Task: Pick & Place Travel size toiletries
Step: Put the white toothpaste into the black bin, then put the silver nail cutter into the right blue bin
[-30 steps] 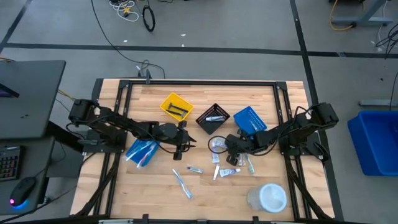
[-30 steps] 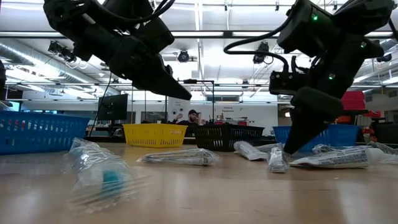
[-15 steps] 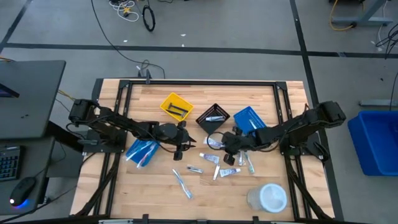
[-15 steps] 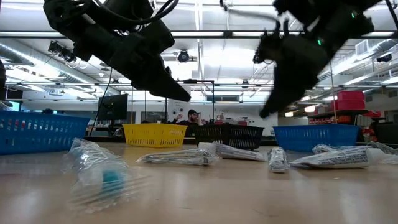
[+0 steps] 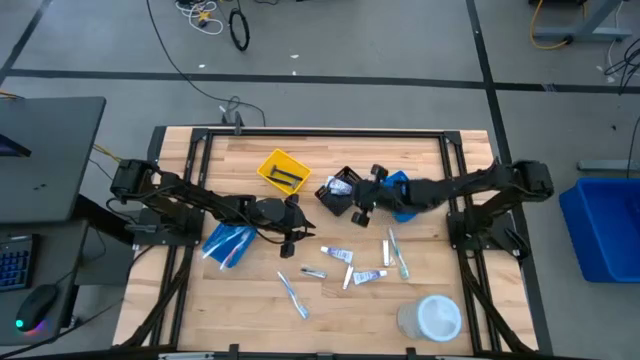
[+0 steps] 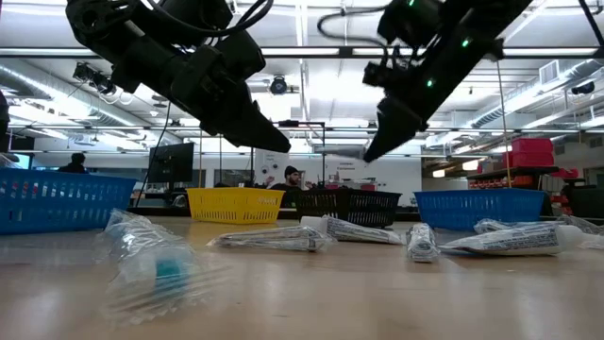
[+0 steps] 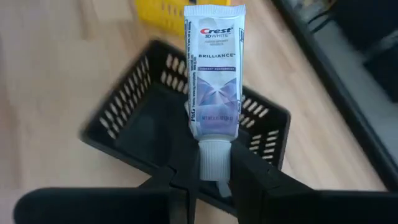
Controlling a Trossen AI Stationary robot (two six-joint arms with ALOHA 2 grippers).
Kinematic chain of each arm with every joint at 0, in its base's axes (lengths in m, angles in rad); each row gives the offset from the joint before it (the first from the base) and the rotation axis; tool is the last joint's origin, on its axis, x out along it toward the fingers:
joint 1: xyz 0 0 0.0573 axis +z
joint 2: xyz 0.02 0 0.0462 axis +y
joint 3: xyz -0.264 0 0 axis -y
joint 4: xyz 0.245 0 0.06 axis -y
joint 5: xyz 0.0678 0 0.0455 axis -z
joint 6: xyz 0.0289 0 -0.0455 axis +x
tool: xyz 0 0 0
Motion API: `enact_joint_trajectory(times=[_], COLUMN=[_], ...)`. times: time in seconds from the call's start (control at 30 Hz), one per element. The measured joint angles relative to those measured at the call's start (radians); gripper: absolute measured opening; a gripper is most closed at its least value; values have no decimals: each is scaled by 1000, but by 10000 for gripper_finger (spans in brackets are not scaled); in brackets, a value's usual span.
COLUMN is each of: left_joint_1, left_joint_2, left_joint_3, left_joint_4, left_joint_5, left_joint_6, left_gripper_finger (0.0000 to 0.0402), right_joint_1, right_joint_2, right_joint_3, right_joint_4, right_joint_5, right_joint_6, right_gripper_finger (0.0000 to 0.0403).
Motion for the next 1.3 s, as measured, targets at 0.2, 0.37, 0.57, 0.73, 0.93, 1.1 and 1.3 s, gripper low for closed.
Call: enact_joint_trajectory(times=[0.2,0.37,0.57,0.73,0.93,1.1,1.3], left_joint_1=[0,0,0,0,0,-20,-139], left_joint_2=[0,0,0,0,0,0,0], left_joint_3=[0,0,0,0,0,0,0], left_joint_4=[0,0,-2,-1,-1,-4,-14], left_joint_5=[0,0,0,0,5,147,180], left_joint_6=[1,2,4,33,15,-51,-37], left_gripper_finger=[110,110,110,110,110,110,121], right_joint_1=[-97,-146,-161,-153,-80,-12,37], right_joint_2=[42,56,60,60,60,60,60], right_joint_3=[0,0,0,0,0,0,0], right_joint_4=[12,28,33,54,166,220,218], right_joint_5=[-213,-218,-220,-222,-314,-325,-325], right_joint_6=[-249,-280,-280,-262,-217,-133,-47], right_gripper_finger=[74,94,158,205,228,222,206])
